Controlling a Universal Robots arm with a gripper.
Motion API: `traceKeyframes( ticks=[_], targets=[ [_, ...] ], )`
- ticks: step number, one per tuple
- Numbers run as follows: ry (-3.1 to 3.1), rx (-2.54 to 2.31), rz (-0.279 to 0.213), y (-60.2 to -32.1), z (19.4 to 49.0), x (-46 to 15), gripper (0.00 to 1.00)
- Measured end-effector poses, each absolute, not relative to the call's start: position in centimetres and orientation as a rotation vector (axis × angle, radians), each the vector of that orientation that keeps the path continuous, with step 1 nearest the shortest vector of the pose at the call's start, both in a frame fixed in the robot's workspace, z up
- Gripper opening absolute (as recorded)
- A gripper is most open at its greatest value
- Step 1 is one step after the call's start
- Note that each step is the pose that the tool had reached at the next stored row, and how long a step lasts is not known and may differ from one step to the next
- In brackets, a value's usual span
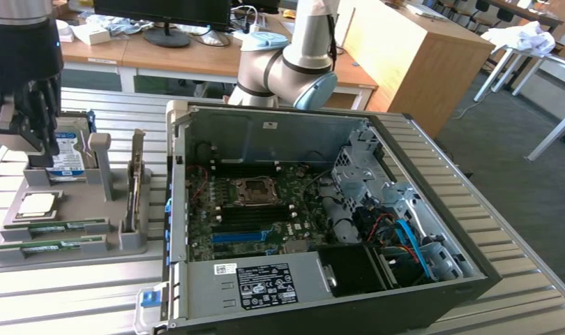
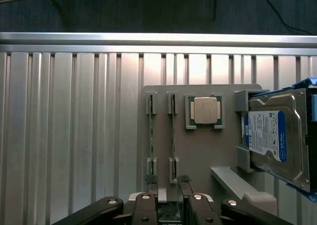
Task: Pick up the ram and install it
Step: 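Pick up the ram and move it above insertion slot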
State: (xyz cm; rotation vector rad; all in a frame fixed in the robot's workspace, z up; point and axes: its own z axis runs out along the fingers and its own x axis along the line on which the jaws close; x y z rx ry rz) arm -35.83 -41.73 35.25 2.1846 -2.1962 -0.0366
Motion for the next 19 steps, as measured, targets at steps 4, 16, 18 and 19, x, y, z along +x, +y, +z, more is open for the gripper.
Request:
traceKeyframes(
  ticks=[4,16,18,19],
  targets=[
    [-2.196,2.185,-0.037,-41.73,35.02,-35.83,0.30],
    [-2.196,2.185,-0.037,-41.73,34.43,-35.83,0.30],
    [-2.196,2.185,-0.037,-41.73,34.35,-35.83,0.30],
    [-2.196,2.185,-0.037,-41.73,34.30,-35.83,0.30]
  ],
)
